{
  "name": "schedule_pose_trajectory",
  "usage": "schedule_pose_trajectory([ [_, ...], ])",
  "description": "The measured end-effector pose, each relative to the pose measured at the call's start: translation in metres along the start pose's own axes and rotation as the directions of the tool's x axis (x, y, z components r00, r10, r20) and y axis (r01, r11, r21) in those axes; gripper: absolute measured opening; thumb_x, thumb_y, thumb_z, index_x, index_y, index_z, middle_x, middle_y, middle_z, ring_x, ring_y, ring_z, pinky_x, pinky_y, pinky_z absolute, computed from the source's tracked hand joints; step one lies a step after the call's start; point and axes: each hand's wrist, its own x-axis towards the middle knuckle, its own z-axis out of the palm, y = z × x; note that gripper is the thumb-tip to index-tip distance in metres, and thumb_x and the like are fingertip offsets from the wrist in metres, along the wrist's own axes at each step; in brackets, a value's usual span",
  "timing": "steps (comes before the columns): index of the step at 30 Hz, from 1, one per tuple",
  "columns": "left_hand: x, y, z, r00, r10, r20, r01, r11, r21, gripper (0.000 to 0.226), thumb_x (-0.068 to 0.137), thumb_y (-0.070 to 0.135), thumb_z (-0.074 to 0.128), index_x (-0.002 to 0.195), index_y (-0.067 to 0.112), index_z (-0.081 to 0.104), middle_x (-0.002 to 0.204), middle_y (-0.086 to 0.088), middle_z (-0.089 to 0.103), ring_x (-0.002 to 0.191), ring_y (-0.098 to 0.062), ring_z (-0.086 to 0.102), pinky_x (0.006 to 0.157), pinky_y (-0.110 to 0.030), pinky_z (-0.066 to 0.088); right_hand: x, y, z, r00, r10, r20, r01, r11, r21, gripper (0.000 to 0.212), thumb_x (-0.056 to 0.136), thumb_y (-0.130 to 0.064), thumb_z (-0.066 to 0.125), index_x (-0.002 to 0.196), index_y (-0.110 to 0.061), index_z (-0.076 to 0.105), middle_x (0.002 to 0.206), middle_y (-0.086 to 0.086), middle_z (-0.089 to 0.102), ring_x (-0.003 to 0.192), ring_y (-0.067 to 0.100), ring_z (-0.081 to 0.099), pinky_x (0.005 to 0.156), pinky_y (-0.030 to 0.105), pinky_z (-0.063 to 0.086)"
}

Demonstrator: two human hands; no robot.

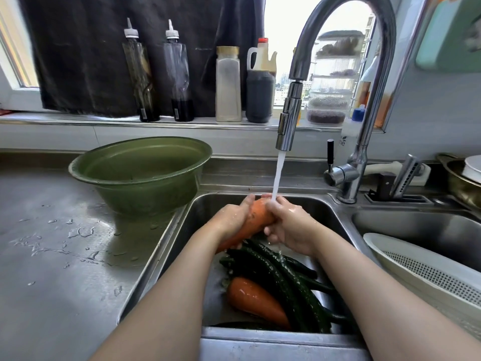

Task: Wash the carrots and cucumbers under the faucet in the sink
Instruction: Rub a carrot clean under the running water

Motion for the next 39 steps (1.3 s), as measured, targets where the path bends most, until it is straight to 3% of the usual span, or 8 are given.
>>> schedule_pose_trajectory([
  [6, 0.002, -0.001, 0.002, 0.998, 0.049, -0.046, -0.051, 0.998, -0.044, 0.081, 0.101, 0.073, 0.022, 0.094, 0.015, 0.078, 0.070, -0.007, 0.075, 0.055, -0.023, 0.068, 0.067, -0.034, 0.058, -0.003, -0.001, 0.012, 0.996, -0.063, -0.066, 0.057, 0.995, -0.086, 0.019, 0.103, -0.025, 0.061, 0.121, -0.028, 0.056, 0.069, 0.006, 0.054, 0.045, 0.013, 0.047, 0.042, 0.023, 0.039],
  [11, -0.007, 0.004, 0.011, 0.998, 0.060, 0.025, -0.057, 0.994, -0.097, 0.096, 0.058, 0.106, 0.038, 0.089, 0.027, 0.083, 0.080, -0.001, 0.079, 0.081, -0.029, 0.074, 0.069, -0.039, 0.055, -0.001, -0.005, 0.019, 0.948, -0.116, -0.296, 0.038, 0.965, -0.258, 0.029, 0.107, -0.049, 0.039, 0.104, -0.026, 0.056, 0.068, 0.007, 0.055, 0.037, 0.014, 0.044, 0.038, 0.022, 0.037],
  [17, -0.007, 0.007, 0.006, 1.000, -0.028, -0.004, 0.028, 0.993, -0.116, 0.077, 0.093, 0.081, 0.034, 0.084, 0.018, 0.078, 0.064, -0.003, 0.075, 0.054, -0.025, 0.067, 0.056, -0.032, 0.057, 0.001, -0.003, -0.001, 0.992, -0.080, -0.094, 0.055, 0.968, -0.244, 0.030, 0.108, -0.031, 0.043, 0.131, -0.038, 0.060, 0.117, 0.004, 0.070, 0.097, 0.018, 0.064, 0.070, 0.027, 0.044],
  [20, -0.008, 0.004, 0.004, 0.992, -0.079, 0.093, 0.093, 0.984, -0.149, 0.093, 0.091, 0.085, 0.029, 0.095, 0.006, 0.077, 0.081, -0.014, 0.078, 0.051, -0.028, 0.065, 0.053, -0.032, 0.056, 0.007, 0.007, -0.008, 0.996, -0.067, 0.053, 0.068, 0.998, -0.015, 0.034, 0.106, -0.020, 0.053, 0.140, -0.026, 0.051, 0.106, 0.013, 0.069, 0.090, 0.033, 0.063, 0.071, 0.042, 0.046],
  [28, -0.002, -0.002, 0.014, 0.952, 0.061, 0.301, -0.012, 0.987, -0.160, 0.077, 0.070, 0.080, 0.069, 0.105, 0.011, 0.069, 0.083, -0.014, 0.067, 0.075, -0.030, 0.063, 0.067, -0.039, 0.055, 0.014, 0.006, 0.005, 0.918, -0.049, -0.393, 0.006, 0.994, -0.110, 0.031, 0.104, -0.058, 0.040, 0.100, -0.037, 0.064, 0.111, 0.006, 0.071, 0.098, 0.026, 0.067, 0.077, 0.042, 0.058],
  [32, -0.003, -0.002, 0.011, 0.971, 0.090, 0.220, -0.052, 0.984, -0.171, 0.062, 0.086, 0.072, 0.061, 0.111, 0.017, 0.073, 0.093, -0.015, 0.078, 0.075, -0.027, 0.069, 0.071, -0.039, 0.057, 0.011, 0.004, -0.007, 0.974, -0.038, -0.224, 0.028, 0.998, -0.047, 0.022, 0.109, -0.028, 0.044, 0.126, -0.026, 0.058, 0.121, 0.020, 0.065, 0.091, 0.033, 0.064, 0.070, 0.044, 0.055],
  [35, -0.002, -0.004, 0.002, 0.977, 0.096, 0.189, -0.068, 0.987, -0.146, 0.051, 0.099, 0.068, 0.044, 0.112, 0.028, 0.074, 0.094, -0.011, 0.079, 0.074, -0.025, 0.072, 0.069, -0.037, 0.058, 0.009, 0.005, -0.016, 0.999, -0.032, -0.020, 0.034, 0.998, 0.058, 0.049, 0.098, -0.002, 0.060, 0.139, -0.027, 0.049, 0.119, 0.021, 0.064, 0.089, 0.033, 0.062, 0.065, 0.040, 0.053],
  [39, -0.006, 0.000, 0.000, 0.986, 0.015, 0.167, 0.010, 0.989, -0.150, 0.075, 0.102, 0.071, 0.026, 0.100, 0.017, 0.078, 0.088, -0.024, 0.075, 0.065, -0.030, 0.067, 0.060, -0.035, 0.057, 0.008, 0.003, -0.023, 0.991, -0.131, -0.027, 0.129, 0.990, -0.060, 0.060, 0.085, -0.016, 0.079, 0.140, -0.021, 0.055, 0.125, 0.018, 0.068, 0.096, 0.025, 0.069, 0.079, 0.033, 0.056],
])
